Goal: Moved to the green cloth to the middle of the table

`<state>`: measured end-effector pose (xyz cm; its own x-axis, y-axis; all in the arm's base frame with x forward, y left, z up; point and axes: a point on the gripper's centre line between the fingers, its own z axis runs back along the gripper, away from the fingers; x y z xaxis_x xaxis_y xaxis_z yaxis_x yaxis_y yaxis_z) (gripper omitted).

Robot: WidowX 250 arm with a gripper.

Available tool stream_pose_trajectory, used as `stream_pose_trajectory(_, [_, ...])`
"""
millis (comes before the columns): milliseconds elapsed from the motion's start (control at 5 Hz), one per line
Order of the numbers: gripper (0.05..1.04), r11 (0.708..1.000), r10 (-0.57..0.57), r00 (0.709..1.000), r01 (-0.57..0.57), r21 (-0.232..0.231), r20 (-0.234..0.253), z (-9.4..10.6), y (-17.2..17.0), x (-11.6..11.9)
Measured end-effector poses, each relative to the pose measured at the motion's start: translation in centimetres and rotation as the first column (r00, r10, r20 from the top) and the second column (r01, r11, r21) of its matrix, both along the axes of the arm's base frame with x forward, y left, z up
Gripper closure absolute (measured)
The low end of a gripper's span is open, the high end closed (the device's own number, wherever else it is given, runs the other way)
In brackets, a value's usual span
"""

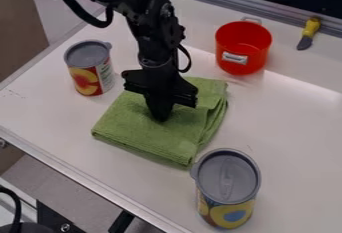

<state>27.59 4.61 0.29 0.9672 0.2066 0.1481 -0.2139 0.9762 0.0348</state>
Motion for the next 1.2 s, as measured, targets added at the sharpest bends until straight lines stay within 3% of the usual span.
stream_pose_trajectory(200, [1.031,1.0,0.008,1.0,-0.009,-0.019,-0.026,0.3,-0.3,-0.4])
stream_pose_trajectory(800, [1.031,0.993,0.047,0.999,-0.046,-0.104,0.005,5.6,-1.0,-0.4])
stream_pose_trajectory(1000, [1.031,0.992,0.039,0.999,-0.038,-0.117,0.003,6.4,-1.0,-0.7])
stream_pose_trajectory(1200, [1.013,0.993,0.067,0.998,-0.064,-0.102,0.021,7.0,-0.6,-0.1])
